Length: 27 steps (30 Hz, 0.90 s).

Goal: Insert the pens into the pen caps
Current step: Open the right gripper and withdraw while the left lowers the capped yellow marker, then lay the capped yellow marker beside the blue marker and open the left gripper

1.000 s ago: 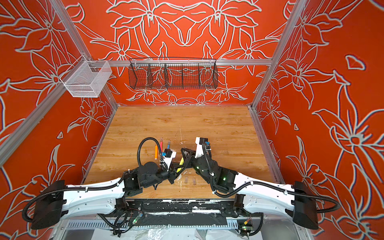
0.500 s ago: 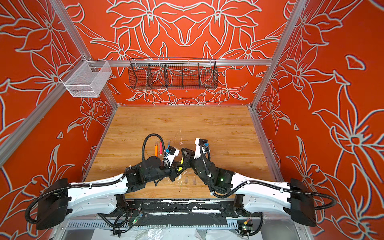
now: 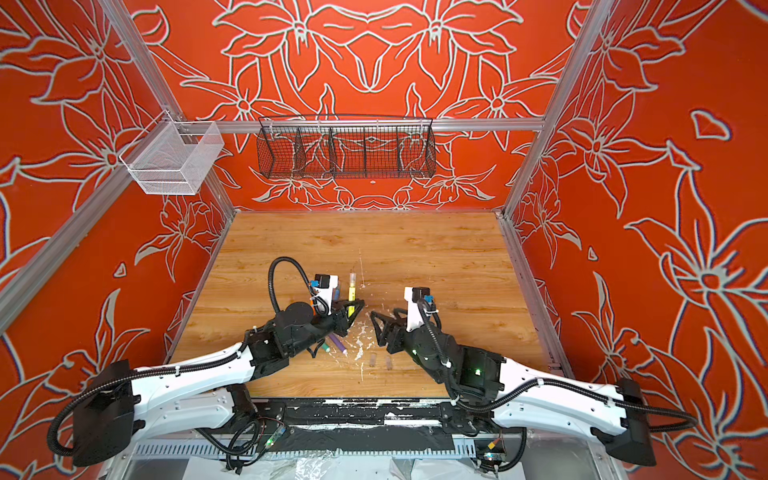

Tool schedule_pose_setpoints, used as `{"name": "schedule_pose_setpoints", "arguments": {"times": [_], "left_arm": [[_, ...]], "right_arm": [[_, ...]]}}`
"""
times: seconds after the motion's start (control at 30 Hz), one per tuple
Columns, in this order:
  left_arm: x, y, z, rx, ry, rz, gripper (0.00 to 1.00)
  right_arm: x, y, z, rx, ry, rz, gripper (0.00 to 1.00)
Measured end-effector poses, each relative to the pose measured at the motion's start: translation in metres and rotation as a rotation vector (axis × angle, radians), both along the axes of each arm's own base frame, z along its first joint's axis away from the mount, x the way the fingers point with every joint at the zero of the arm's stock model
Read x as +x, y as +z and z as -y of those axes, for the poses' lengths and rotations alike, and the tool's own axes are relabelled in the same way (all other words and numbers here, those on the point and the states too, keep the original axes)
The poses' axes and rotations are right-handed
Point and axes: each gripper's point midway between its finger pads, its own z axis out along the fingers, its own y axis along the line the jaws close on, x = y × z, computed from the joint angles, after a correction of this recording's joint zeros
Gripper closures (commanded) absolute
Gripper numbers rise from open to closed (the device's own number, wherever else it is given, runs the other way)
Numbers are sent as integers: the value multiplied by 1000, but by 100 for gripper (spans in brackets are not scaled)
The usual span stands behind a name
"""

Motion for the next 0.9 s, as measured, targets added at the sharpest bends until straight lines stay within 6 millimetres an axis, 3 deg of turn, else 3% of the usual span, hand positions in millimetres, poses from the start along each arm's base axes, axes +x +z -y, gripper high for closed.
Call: {"name": "schedule_pose_setpoints", "arguments": {"times": [0.13,0.3,0.47,0.57,0.73,0.9], "left_arm": [[-3,-40,3,73,43,-103,100],[-7,-100,10,274,95,-225,100],[13,-103,28,403,191,-231,100],[22,-103,22,467,275,-223,100],[30,-121,-6,621,375,-238,100],[41,-147,-27,721,428,-282,100]], "right_arm": [[19,7,40,-87,-147,60,17],[53,-8,95,-258,-377,60,17],[76,-41,150,-464,-597,-3,17],[78,-54,177,-514,-684,-41,17],[79,-68,196,-547,-767,-56,19],[87,-86,202,-608,-817,-94,24]]}}
